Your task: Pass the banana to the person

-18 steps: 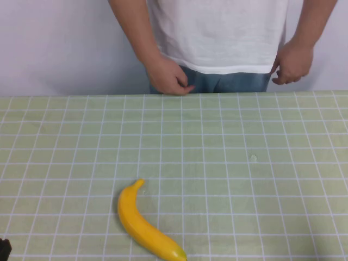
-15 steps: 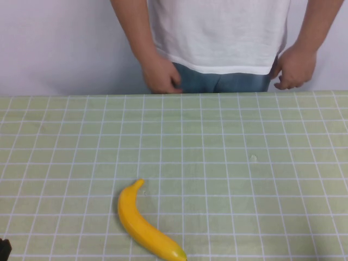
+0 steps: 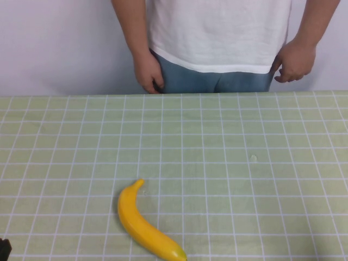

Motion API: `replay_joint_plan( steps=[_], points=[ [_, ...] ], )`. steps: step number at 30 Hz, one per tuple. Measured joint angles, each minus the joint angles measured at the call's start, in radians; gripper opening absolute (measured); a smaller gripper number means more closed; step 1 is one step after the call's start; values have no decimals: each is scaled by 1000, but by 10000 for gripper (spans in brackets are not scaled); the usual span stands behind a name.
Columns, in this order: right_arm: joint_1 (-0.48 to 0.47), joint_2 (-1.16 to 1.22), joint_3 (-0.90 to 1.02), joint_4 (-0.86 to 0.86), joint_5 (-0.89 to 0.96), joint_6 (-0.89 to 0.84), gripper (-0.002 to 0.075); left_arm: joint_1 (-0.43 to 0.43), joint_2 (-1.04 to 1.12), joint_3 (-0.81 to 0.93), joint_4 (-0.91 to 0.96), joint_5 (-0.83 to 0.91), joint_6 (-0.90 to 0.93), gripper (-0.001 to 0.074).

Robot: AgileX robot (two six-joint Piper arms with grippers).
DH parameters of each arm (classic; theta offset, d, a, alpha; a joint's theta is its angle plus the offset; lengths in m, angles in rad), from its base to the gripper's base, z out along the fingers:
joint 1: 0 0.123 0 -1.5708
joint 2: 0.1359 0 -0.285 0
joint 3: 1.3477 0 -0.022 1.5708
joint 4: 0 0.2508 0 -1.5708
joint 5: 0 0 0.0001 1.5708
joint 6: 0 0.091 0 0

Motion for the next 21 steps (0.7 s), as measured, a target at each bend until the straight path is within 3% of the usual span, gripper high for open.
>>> replay_joint_plan(
  steps=[10,21],
  points=[
    [0,0,0,0,0,0,-7,0,0,2,0,-44,-5,-4],
    [0,0,0,0,0,0,-7,0,0,2,0,-341,-97,-4]
  ],
)
